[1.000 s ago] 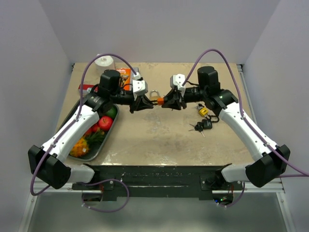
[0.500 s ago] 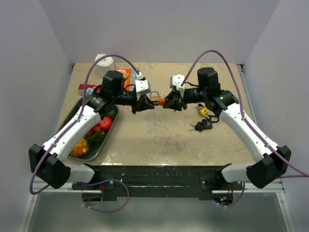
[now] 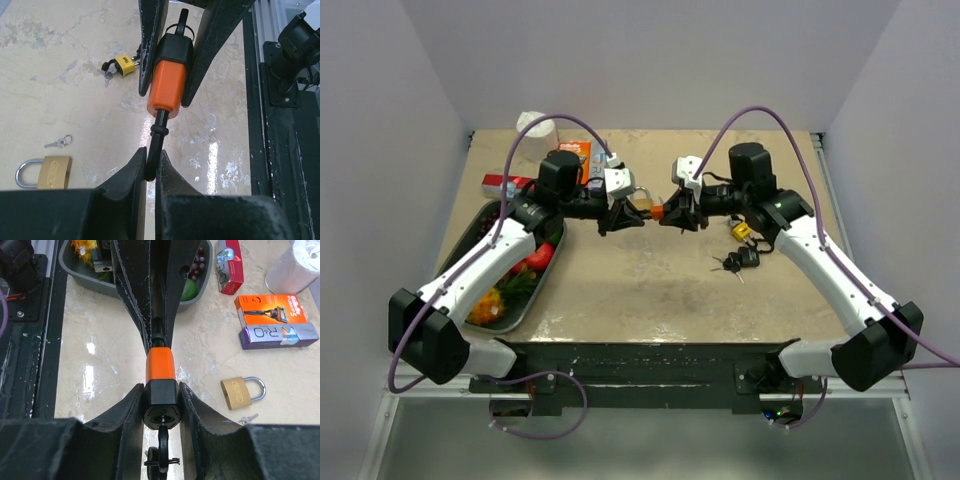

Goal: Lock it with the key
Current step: Lock the lock.

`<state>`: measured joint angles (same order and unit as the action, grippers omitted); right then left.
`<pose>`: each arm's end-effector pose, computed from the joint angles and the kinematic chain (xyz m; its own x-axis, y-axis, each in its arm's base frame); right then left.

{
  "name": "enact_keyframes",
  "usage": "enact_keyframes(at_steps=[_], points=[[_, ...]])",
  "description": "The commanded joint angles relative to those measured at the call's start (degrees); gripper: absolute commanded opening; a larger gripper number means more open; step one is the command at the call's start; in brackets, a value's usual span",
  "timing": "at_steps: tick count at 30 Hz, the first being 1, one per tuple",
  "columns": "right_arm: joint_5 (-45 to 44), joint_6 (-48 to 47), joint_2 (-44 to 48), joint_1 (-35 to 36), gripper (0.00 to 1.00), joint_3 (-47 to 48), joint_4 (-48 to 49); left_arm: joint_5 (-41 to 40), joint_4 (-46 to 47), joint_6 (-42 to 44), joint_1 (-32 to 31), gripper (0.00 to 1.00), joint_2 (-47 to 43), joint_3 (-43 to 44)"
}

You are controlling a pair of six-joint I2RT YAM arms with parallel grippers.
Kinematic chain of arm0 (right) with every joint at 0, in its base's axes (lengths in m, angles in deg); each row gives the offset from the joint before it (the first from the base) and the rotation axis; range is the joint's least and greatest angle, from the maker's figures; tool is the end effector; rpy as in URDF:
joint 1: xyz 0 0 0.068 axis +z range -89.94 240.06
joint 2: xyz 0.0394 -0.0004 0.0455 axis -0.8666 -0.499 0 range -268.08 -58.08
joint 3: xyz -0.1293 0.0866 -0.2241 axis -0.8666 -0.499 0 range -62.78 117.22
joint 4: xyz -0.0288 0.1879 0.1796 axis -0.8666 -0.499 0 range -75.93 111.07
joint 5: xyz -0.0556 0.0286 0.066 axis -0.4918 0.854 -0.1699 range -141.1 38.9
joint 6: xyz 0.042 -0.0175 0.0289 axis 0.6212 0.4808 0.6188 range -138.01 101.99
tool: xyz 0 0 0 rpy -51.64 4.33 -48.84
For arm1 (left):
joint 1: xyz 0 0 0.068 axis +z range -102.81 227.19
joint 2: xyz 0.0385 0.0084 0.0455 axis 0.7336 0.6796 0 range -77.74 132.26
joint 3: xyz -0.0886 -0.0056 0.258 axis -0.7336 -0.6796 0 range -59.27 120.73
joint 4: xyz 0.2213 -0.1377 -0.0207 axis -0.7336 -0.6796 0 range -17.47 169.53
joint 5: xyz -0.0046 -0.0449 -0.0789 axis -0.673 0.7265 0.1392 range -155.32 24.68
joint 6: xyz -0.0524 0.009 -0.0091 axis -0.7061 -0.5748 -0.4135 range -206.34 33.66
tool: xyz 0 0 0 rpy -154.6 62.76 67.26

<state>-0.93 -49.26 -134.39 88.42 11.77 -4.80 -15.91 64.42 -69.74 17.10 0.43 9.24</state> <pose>0.2423 0.1618 0.3776 0.1195 -0.3131 -0.9422 -0.9837 0.0914 -0.1551 0.2509 -0.1766 0.3492 -0.0838 0.2634 -0.9610 0.9879 0.1483 -0.0455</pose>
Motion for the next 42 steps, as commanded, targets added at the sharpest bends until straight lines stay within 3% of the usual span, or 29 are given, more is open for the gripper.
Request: enact_keyframes(at_steps=[1, 8, 18, 22, 27, 31, 35, 37, 38, 40, 42], points=[[12.4, -1.17, -1.73, 9.61, 0.0, 0.08, 10.49, 14.04, 23.99, -3.33, -9.11, 0.0, 1.37, 2.59], [12.41, -11.46, -3.84, 10.4, 0.0, 2.97, 2.59, 17.3, 21.89, -4.12, -10.34, 0.0, 1.72, 3.65], [12.41, -10.77, -5.86, 11.89, 0.0, 3.68, 1.35, 13.79, 24.44, -5.35, -10.52, 0.0, 0.4, 3.73], [11.97, -8.05, -4.9, 10.58, 0.0, 4.29, 0.91, 12.3, 16.36, -0.53, -8.94, 0.0, -1.43, 2.69], [11.79, -7.34, -2.97, 5.85, 0.0, 4.47, -3.04, 12.99, 9.33, 1.06, -0.34, 0.0, -4.6, -2.15], [11.79, -8.21, -1.65, 3.11, 0.0, 4.82, -6.64, 13.17, -0.86, 10.01, 4.24, 0.0, -6.1, -2.86], [10.91, -8.92, -1.12, 2.93, 0.02, 4.82, -8.41, 13.52, -3.34, 12.4, 6.09, 0.0, -6.19, -2.59], [10.21, -7.87, -1.29, 2.84, 0.29, 5.0, -8.41, 13.7, -2.91, 11.88, 6.27, 0.0, -6.01, -2.51], [9.69, -7.34, -1.47, 2.84, 0.62, 5.52, -8.41, 13.87, -2.64, 11.62, 6.62, 0.0, -5.93, -2.5], [7.32, -6.12, -1.47, 2.84, 0.76, 5.96, -8.85, 14.14, -2.9, 11.35, 7.14, 0.0, -5.66, -2.42], [6.26, -6.11, -1.12, 2.32, 0.81, 6.67, -11.12, 14.14, -3.6, 12.14, 8.11, 0.0, -5.57, -2.42]])
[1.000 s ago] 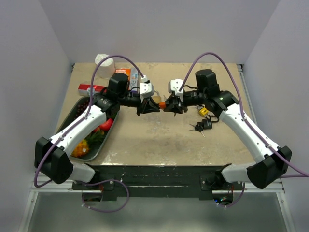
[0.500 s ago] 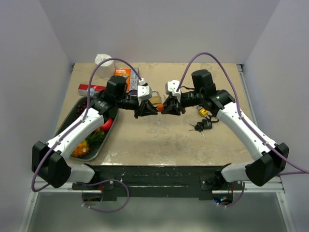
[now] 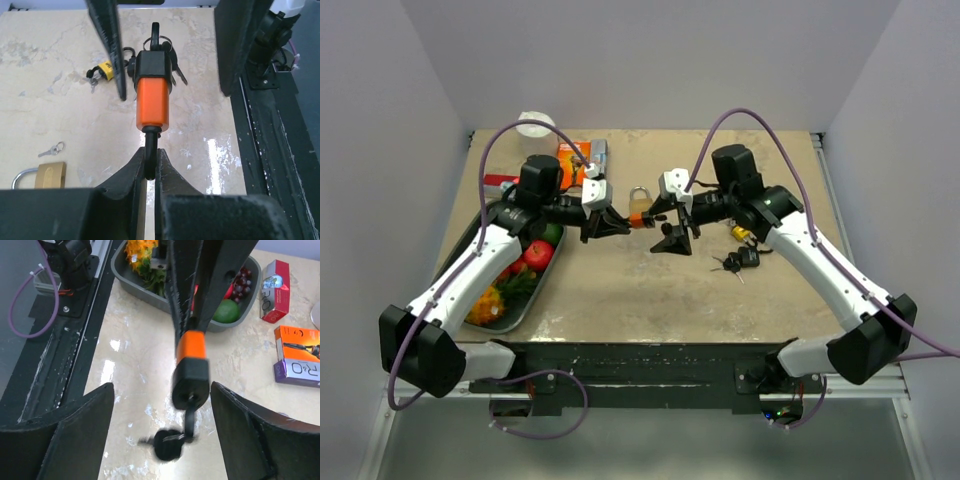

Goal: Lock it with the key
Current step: Lock the lock.

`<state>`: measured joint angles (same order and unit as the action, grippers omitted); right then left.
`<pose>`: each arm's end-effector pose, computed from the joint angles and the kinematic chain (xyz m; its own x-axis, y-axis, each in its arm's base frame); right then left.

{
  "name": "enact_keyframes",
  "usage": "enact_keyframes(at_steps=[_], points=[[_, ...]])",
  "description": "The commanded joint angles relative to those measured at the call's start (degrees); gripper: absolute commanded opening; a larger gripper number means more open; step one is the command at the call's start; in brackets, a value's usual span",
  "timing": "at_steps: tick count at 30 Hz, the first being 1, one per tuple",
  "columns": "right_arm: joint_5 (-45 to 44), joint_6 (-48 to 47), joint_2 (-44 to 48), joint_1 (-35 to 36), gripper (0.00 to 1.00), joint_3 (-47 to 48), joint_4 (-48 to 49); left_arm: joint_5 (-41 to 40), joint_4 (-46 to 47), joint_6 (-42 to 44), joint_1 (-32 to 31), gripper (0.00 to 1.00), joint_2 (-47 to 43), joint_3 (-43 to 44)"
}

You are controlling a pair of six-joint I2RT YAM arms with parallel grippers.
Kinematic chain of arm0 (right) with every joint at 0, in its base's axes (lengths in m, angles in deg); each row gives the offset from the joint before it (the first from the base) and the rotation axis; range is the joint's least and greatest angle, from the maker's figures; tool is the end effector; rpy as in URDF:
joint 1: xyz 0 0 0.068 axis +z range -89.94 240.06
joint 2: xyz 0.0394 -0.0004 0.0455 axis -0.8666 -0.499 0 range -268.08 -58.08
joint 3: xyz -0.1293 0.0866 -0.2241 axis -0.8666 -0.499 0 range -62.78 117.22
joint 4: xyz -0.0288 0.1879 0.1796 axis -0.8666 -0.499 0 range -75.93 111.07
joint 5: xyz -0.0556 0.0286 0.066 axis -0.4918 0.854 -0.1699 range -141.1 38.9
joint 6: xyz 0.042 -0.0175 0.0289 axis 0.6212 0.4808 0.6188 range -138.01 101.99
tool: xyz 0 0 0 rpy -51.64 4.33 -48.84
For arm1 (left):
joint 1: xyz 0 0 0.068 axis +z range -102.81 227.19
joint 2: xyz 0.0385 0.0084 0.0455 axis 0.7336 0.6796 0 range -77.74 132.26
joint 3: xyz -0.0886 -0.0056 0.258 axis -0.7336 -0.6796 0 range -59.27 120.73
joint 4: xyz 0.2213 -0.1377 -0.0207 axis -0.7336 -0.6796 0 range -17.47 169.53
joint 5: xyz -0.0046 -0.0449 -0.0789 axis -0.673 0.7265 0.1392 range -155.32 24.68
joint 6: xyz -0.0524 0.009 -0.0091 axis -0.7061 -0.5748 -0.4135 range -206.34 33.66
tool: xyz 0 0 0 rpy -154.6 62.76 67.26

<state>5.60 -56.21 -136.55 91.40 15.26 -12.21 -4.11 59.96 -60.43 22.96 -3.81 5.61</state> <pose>0.2327 0.1765 0.3785 0.1712 -0.2932 -0.9406 -0.9842 -0.0941 -0.1498 0.2410 -0.1426 0.3442 0.0000 0.2308 -0.9730 0.9997 0.0253 0.0060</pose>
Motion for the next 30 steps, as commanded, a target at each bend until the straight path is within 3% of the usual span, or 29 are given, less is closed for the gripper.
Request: enact_keyframes(at_steps=[1, 4, 7, 15, 30], points=[[-0.63, 0.06, 1.31, -1.09, 0.8, 3.26, -4.77, 2.33, 0.24, 3.61, 2.6, 0.0, -1.33, 1.12], [-1.68, 0.05, 1.92, -2.68, 0.75, 2.91, -6.97, 2.51, -1.95, 5.81, 3.31, 0.0, -1.25, 1.3], [-2.92, 1.54, 2.1, -3.21, 0.63, 2.56, -6.45, 2.51, -3.89, 8.27, 3.31, 0.0, -1.16, 1.39], [-3.53, 4.97, 0.7, -3.21, 0.59, 2.03, -1.53, 2.25, -6.88, 11.53, 3.22, 0.0, 0.42, 2.62], [-3.09, 6.82, -2.2, -2.33, 0.29, 2.12, 1.28, 1.81, -7.41, 11.44, 3.05, 0.0, 2.44, 4.11]])
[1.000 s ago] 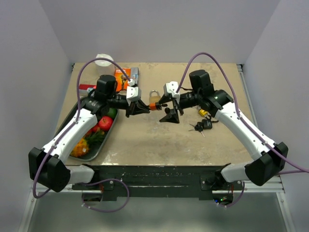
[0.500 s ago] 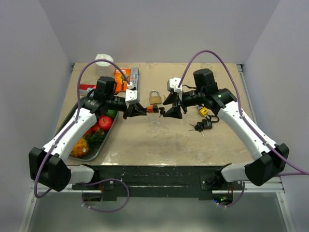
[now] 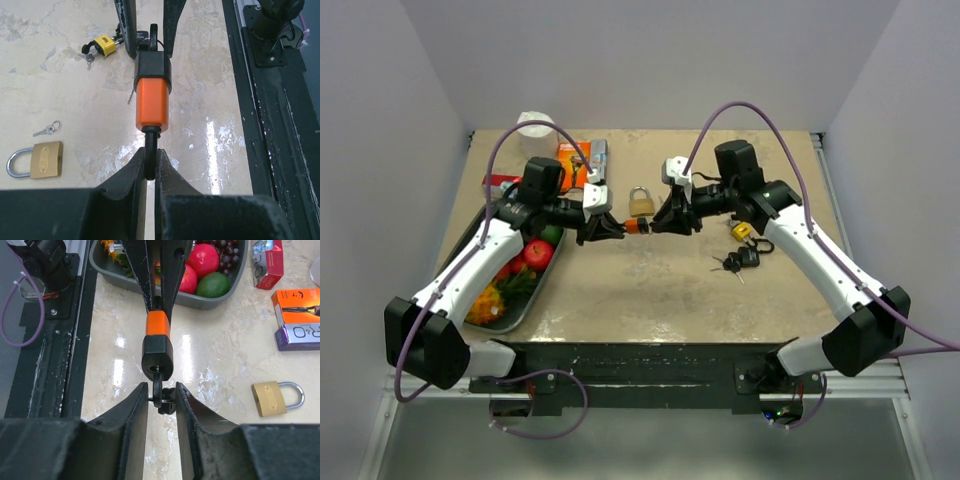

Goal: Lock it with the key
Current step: Lock the lock.

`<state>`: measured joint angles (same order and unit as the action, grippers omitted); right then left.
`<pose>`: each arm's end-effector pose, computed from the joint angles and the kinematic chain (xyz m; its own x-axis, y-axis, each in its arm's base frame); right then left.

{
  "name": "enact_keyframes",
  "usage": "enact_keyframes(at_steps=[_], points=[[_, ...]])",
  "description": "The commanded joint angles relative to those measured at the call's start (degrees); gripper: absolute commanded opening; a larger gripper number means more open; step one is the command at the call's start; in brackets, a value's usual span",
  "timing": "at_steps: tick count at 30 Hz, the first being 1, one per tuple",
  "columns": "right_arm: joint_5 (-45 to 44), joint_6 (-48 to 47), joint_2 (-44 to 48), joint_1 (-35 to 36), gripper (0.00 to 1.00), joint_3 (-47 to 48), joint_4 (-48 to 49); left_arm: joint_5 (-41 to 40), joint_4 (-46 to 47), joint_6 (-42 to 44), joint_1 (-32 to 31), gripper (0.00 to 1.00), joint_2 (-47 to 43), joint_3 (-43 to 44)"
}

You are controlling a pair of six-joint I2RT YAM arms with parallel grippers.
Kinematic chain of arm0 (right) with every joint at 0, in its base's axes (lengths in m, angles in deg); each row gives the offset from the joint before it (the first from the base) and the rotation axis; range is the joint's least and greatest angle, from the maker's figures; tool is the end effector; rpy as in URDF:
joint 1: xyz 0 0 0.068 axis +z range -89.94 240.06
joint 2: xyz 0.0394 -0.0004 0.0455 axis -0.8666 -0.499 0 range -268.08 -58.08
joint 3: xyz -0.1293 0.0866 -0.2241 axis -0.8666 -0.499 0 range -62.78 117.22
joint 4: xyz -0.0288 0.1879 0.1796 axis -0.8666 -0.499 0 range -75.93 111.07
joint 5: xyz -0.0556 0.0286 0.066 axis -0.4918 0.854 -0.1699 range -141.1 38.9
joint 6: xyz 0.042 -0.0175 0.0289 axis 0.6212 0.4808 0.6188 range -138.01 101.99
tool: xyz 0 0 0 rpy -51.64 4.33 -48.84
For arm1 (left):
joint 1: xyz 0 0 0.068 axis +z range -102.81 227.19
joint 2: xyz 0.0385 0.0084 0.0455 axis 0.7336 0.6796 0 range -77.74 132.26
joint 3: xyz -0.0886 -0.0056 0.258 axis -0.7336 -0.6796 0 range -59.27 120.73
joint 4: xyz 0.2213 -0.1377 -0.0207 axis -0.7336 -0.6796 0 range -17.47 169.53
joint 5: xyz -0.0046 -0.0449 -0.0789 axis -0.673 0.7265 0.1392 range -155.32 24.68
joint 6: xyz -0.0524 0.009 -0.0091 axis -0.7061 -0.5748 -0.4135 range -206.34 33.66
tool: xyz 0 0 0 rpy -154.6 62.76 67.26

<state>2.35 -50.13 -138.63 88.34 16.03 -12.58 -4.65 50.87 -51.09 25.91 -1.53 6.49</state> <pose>0.2516 0.1677 0.3714 0.0246 -0.3463 -0.9378 -0.9986 0.0356 -0.0394 0.2495 -0.1304 0.3268 -0.0136 0.3087 -0.9511 0.9992 0.0403 -0.0013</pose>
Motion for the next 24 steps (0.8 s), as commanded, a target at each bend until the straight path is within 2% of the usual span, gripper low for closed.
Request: enact_keyframes(at_steps=[1, 2, 6, 12, 20, 22, 24], points=[[-0.01, 0.83, -0.3, 0.91, 0.26, 1.35, 1.66, 2.27, 1.42, 2.28, 0.1, 0.0, 0.17, 3.32], [-0.27, 0.74, -0.31, 0.99, 0.23, 1.35, 1.48, 2.35, 1.33, 2.55, 0.1, 0.0, 0.35, 3.59], [-0.45, 0.74, -0.57, 1.08, 0.0, 1.7, 1.57, 2.18, -0.68, 3.86, 0.1, 0.0, 0.52, 3.5], [-1.15, 2.23, -0.48, 0.12, 0.0, 1.7, 0.69, 1.12, -4.11, 8.08, 3.86, 0.0, 1.14, 1.05], [-0.37, 4.34, -1.36, -3.22, 0.0, 1.35, 1.21, 0.33, -17.46, 23.44, 12.22, 0.0, 4.39, -1.15], [-0.71, 5.74, -2.41, -3.22, 0.0, 0.91, 3.57, -0.37, -18.44, 24.87, 14.76, 0.0, 4.65, -1.68], [-1.68, 11.61, -3.64, -3.14, 0.0, -1.18, 8.05, -0.55, -18.97, 25.22, 17.48, 0.0, 4.48, -2.21]])
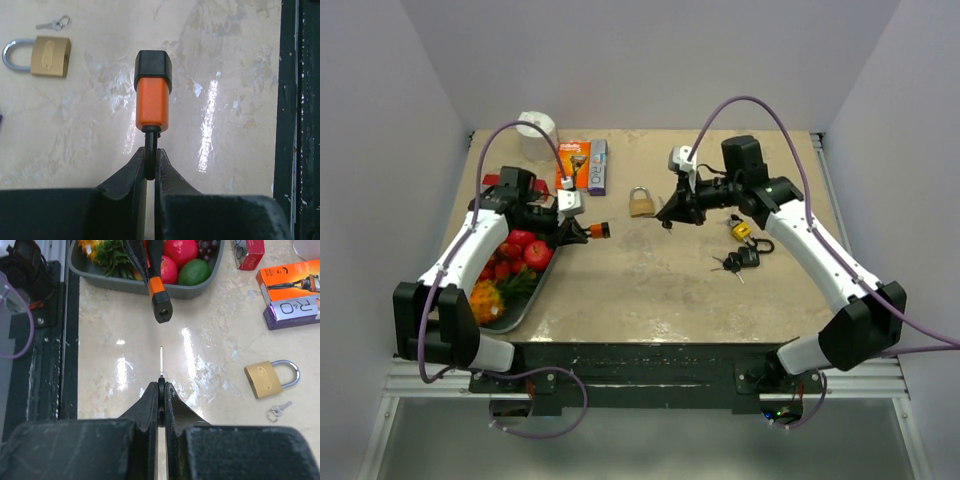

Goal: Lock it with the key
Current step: Lock the lock, then place the key at the center of the board.

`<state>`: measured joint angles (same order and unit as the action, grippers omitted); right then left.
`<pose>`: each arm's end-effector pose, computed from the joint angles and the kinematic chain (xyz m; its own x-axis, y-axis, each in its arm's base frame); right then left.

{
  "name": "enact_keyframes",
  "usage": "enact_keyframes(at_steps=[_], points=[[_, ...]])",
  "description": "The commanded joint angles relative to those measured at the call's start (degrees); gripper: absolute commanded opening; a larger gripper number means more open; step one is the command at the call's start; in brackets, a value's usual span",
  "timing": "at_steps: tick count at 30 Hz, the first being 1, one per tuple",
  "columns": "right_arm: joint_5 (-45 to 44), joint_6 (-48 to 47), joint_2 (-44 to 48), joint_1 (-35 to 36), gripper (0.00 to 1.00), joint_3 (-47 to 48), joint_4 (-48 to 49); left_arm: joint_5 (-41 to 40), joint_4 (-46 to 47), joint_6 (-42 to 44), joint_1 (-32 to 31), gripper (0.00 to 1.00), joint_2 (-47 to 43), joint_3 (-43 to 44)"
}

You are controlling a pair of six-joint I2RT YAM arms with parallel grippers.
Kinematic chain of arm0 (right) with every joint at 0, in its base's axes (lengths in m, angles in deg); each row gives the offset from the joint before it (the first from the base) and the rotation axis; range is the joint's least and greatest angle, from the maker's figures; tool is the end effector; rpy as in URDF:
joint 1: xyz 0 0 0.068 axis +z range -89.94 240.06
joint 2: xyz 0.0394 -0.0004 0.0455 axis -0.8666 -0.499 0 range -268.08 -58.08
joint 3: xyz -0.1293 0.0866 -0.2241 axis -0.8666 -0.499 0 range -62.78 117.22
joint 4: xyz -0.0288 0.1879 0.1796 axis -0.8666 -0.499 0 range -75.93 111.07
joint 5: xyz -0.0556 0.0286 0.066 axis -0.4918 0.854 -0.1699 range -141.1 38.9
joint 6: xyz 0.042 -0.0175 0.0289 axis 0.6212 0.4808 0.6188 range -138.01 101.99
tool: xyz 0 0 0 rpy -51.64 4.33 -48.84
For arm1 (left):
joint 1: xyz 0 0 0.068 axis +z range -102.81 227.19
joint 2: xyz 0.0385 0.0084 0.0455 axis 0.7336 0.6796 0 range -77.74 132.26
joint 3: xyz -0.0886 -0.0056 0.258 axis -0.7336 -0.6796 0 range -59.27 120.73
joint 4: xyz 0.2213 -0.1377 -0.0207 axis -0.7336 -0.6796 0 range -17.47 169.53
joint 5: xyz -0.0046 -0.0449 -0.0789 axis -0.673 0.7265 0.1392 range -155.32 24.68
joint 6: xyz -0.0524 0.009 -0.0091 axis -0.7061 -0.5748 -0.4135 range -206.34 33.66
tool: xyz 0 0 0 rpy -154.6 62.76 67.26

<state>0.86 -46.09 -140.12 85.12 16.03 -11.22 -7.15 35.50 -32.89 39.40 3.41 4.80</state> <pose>0.2686 0.1564 0.3654 -0.0683 -0.3521 -0.9335 -0.9903 0.1372 0.0207 0.2693 -0.0673 0.2785 -0.1325 0.4458 -0.8853 0.9816 0.1828 -0.0549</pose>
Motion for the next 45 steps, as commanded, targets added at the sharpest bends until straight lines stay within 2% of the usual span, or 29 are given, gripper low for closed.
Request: enact_keyframes(at_steps=[1, 5, 7, 13, 17, 25, 31, 32, 34, 35, 37, 38, 42, 43, 45], points=[[-0.72, 10.29, -2.68, 0.69, 0.0, -2.24, 9.33, 1.77, -3.87, 7.02, 4.8, 0.0, -0.72, -0.62], [-7.56, 25.04, -6.98, 3.67, 0.0, -7.26, 24.71, 0.45, -1.07, 3.08, 7.08, 0.0, -4.66, -0.79], [-9.07, 27.63, -10.48, 6.3, 0.0, -8.75, 29.71, -0.77, -0.27, 1.84, 7.7, 0.0, -6.17, -1.4], [-13.73, 40.36, -18.76, 12.55, 0.0, -10.43, 42.1, -4.2, 2.28, -1.15, 7.79, 0.0, -11.88, -6.4], [-15.49, 46.69, -25.17, 13.61, 0.0, -10.34, 46.88, -4.74, 3.77, -3.44, 9.29, 0.0, -15.39, -8.7], [-16.54, 48.55, -32.56, 13.53, 0.0, -9.9, 49.17, -5.78, 4.04, -4.32, 9.46, 0.0, -17.77, -10.81], [-19.53, 44.17, -33.97, 12.3, 0.0, -9.28, 48.11, -6.93, 2.2, -2.21, 9.37, 0.0, -17.95, -11.42], [-19.71, 43.38, -33.89, 12.21, 0.02, -9.2, 48.03, -6.93, 2.28, -2.04, 9.37, 0.0, -17.86, -11.6], [-19.19, 43.02, -33.97, 12.03, 0.16, -8.58, 48.2, -7.19, 2.11, -1.69, 9.37, 0.0, -17.6, -11.86], [-18.83, 42.67, -34.06, 12.03, 0.35, -8.32, 48.03, -7.2, 1.93, -1.25, 9.37, 0.0, -17.16, -11.87], [-18.13, 42.32, -33.89, 11.77, 0.51, -7.7, 47.24, -7.46, 1.67, -0.11, 9.37, 0.0, -16.29, -11.52], [-17.69, 41.27, -32.93, 11.68, 0.63, -7.61, 46.97, -7.46, 0.8, 0.68, 9.29, 0.0, -15.85, -11.34], [-14.01, 36.87, -27.31, 10.46, 0.77, -8.66, 44.69, -6.94, -1.93, 5.16, 9.29, 0.0, -14.35, -9.32], [-10.86, 34.6, -25.9, 10.27, 0.84, -9.1, 44.25, -6.5, -3.5, 8.22, 9.29, 0.0, -13.74, -8.97], [-7.86, 31.61, -21.51, 10.01, 0.87, -10.33, 43.2, -6.14, -4.66, 10.7, 8.59, 0.0, -13.03, -8.01]])
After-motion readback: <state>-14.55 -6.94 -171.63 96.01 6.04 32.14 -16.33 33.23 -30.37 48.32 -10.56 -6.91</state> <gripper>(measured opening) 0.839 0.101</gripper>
